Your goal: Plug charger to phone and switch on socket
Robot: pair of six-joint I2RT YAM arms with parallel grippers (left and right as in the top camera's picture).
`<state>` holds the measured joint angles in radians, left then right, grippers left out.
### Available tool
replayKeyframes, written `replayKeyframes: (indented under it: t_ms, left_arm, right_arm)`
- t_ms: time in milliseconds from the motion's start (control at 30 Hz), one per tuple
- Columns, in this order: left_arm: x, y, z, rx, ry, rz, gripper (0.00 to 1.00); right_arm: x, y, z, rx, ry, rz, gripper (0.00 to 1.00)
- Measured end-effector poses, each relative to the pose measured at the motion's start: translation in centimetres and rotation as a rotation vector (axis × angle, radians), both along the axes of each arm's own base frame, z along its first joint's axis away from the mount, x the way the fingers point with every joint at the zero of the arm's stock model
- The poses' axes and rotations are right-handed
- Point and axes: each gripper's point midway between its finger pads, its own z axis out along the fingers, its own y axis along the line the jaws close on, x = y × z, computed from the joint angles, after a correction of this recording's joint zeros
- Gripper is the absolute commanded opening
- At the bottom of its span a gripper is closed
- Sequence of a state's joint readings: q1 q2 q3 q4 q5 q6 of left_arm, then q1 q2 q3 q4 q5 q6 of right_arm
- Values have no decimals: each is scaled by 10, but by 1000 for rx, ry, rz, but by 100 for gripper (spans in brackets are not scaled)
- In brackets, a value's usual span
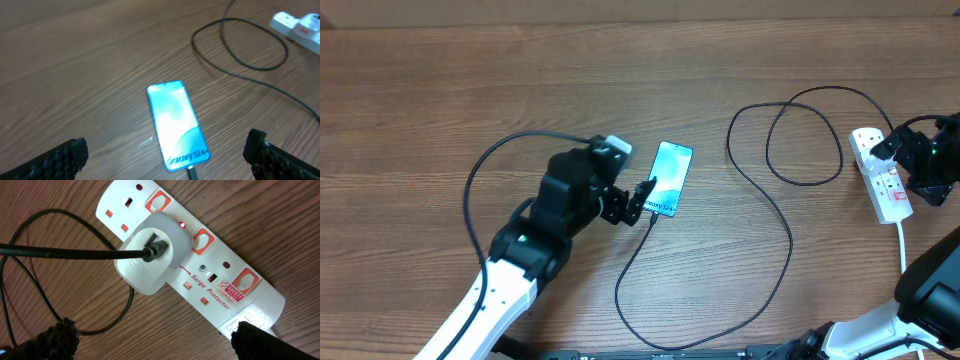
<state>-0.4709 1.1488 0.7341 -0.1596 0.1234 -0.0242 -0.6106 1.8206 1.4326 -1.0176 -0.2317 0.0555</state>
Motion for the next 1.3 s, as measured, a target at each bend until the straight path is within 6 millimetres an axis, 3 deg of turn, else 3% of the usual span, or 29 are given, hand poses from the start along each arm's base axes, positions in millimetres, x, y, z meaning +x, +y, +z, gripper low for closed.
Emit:
replayKeyframes:
  t_ms: [300, 600, 1033, 1167, 1300]
  left_arm:
    - [-10, 51, -21, -106, 49, 196, 100]
    - [-25, 84, -22, -224, -54, 273, 100]
    - [-51, 97, -34, -342, -235, 279, 100]
    - [-60, 99, -52, -345, -213, 285, 100]
    - [-61, 101, -47, -350, -236, 290, 100]
  right_arm:
    - [0, 0, 0, 0, -1, 0, 100]
    - [0, 0, 0, 0, -1, 0, 100]
    - [0, 0, 0, 0, 0, 0, 100]
    - [0, 0, 0, 0, -1, 0, 100]
    - [0, 0, 0, 0, 0, 0, 100]
